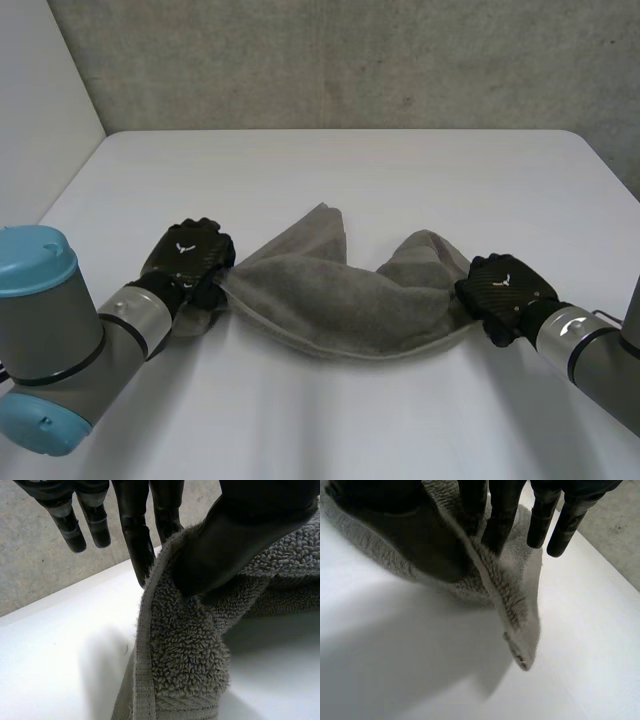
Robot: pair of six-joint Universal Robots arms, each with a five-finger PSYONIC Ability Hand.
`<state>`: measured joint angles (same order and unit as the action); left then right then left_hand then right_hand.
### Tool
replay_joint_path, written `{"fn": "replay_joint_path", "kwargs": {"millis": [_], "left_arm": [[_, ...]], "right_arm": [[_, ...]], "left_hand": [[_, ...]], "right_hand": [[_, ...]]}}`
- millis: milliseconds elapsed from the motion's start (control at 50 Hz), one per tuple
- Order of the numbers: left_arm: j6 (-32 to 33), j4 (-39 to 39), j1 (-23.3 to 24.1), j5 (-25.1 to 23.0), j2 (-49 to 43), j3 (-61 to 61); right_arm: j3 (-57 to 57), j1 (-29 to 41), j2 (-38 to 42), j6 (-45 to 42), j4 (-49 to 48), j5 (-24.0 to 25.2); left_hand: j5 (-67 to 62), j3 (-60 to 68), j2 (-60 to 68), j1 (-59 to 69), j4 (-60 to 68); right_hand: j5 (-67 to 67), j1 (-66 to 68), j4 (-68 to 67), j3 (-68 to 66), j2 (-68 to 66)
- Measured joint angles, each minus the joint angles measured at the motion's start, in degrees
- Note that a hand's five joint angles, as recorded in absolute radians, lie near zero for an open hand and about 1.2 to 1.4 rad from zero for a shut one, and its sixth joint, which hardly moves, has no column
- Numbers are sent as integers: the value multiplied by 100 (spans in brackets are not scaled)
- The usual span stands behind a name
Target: Fold the towel.
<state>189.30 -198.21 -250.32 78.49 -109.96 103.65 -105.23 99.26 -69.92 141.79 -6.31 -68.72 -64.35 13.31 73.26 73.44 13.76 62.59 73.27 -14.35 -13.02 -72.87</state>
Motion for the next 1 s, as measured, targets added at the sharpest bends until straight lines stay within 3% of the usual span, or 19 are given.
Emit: {"fn": "replay_joint_path", "kwargs": {"millis": [100,140,180,280,400,620,700,740,780,1000], "left_arm": [[3,-13,0,0,-13,20],[13,-56,0,2,-47,27],[36,-119,0,10,-101,33],[185,-330,0,44,-316,41],[546,-491,6,121,-596,45],[878,-518,15,566,-723,55],[877,-495,11,679,-646,68],[867,-476,7,695,-539,96],[861,-461,5,686,-416,136],[879,-66,24,412,534,314]], "right_arm": [[129,-58,-99,498,-88,45],[216,-153,-313,1023,-122,106],[280,-261,-503,1484,-146,182],[414,-591,-918,2504,-148,440],[417,-812,-1060,2761,-105,556],[371,-1306,-1138,2666,155,566],[372,-1486,-1210,2646,276,585],[368,-1538,-1251,2637,328,596],[361,-1555,-1281,2621,383,613],[434,-1468,-1431,1777,1169,918]], "left_hand": [[1922,0,-1818,-1813,0],[3120,0,-2970,-3010,0],[3528,0,-3338,-3385,0],[3943,0,-3652,-3699,0],[3999,0,-3683,-3730,0],[3507,0,-3361,-3369,0],[2199,0,-1841,-1882,0],[557,0,-172,-245,0],[17,0,321,75,0],[-139,0,392,76,0]], "right_hand": [[425,331,0,0,-220],[425,331,0,0,-220],[425,331,0,0,-220],[425,331,0,0,-220],[425,331,0,0,-220],[425,332,0,0,-253],[425,332,0,0,-274],[425,334,0,0,-274],[425,334,0,0,-274],[425,334,0,0,-279]]}}
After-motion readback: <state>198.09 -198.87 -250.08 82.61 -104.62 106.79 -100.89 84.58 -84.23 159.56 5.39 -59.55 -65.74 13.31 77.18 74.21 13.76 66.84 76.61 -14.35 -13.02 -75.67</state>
